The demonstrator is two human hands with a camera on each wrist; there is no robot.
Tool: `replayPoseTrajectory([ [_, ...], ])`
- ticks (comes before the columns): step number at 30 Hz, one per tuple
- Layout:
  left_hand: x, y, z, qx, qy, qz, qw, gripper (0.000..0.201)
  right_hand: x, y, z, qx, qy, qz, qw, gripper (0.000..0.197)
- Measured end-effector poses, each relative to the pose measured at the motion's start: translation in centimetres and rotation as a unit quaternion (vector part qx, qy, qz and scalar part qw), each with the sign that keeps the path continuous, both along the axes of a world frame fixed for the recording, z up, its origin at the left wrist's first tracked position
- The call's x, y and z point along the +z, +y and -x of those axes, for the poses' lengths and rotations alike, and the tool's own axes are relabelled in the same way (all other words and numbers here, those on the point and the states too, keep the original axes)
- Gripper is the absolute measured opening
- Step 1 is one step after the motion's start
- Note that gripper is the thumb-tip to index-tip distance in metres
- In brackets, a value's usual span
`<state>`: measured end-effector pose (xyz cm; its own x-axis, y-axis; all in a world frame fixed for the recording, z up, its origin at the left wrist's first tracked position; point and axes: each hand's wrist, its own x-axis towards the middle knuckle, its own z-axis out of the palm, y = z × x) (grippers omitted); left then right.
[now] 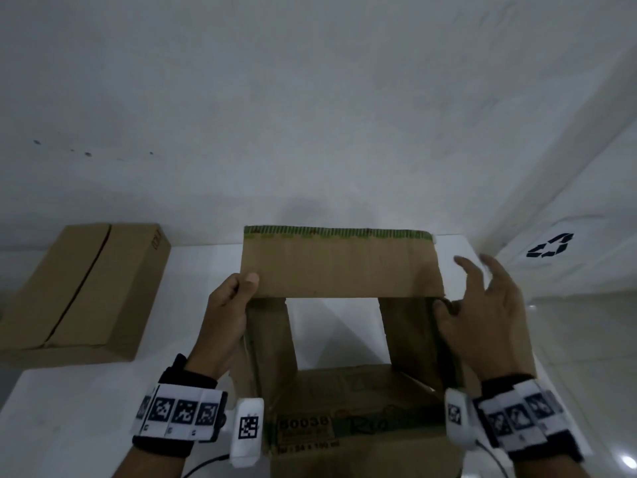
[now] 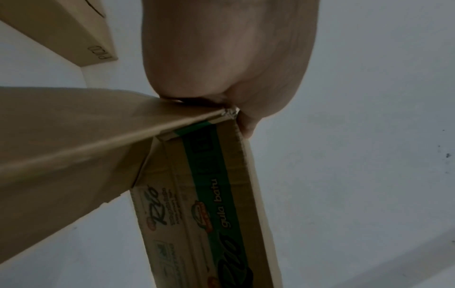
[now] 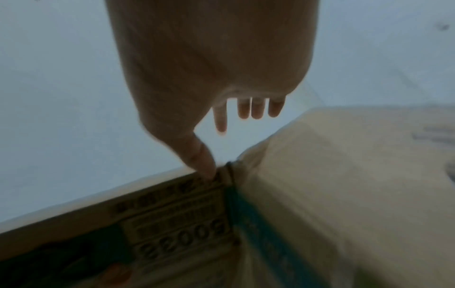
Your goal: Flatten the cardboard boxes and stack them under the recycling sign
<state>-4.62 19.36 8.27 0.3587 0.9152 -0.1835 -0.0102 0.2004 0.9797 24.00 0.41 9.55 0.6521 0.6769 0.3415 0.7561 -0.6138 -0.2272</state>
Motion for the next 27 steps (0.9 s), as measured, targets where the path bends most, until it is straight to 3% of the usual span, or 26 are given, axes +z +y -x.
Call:
replayPoseTrajectory([
  [2, -0.1, -0.1, 0.1, -0.012, -0.010, 0.000, 1.000, 0.024, -0.4, -0.6, -2.9, 0.033, -0.013, 0.121, 0.992, 0.053],
  [4, -0.3, -0.4, -0.3, -0.023, -0.007, 0.000, 1.000, 0.026, -0.5, -0.8, -4.8, 0.041, 0.029, 0.187, 0.981, 0.021],
  [6, -0.5, -0.6, -0.9, -0.036, -0.005, -0.005, 0.999, 0.031, 0.2, -0.9, -5.7, 0.048, 0.016, 0.223, 0.973, 0.020],
  [11, -0.5, -0.9, -4.1, -0.081, 0.008, -0.031, 0.996, 0.017, 4.1, -0.7, -7.5, 0.023, -0.122, 0.158, 0.980, 0.014],
  [13, -0.7, -0.5, -5.3, -0.088, 0.031, -0.066, 0.993, 0.021, 5.6, 0.4, -8.0, 0.008, -0.155, 0.117, 0.981, 0.013],
  [16, -1.8, 0.4, -5.9, -0.057, 0.062, -0.078, 0.993, 0.026, 6.6, 2.3, -8.0, -0.002, -0.201, 0.108, 0.974, 0.008],
  [19, -3.9, 1.5, -4.6, -0.002, 0.097, -0.069, 0.993, 0.016, 5.9, 3.8, -6.7, 0.013, -0.196, 0.159, 0.968, 0.004],
  [22, -6.8, 2.1, -1.6, 0.021, 0.160, -0.066, 0.985, 0.011, 3.1, 4.6, -3.7, 0.018, -0.146, 0.244, 0.959, 0.011],
  [25, -10.1, 2.1, 2.1, 0.045, 0.172, -0.030, 0.984, 0.011, -1.2, 4.4, -1.2, 0.070, -0.104, 0.205, 0.971, 0.021],
  [27, -11.9, 1.6, 4.4, 0.057, 0.183, -0.025, 0.981, 0.011, -4.4, 4.0, 0.6, 0.077, -0.044, 0.253, 0.963, 0.050],
])
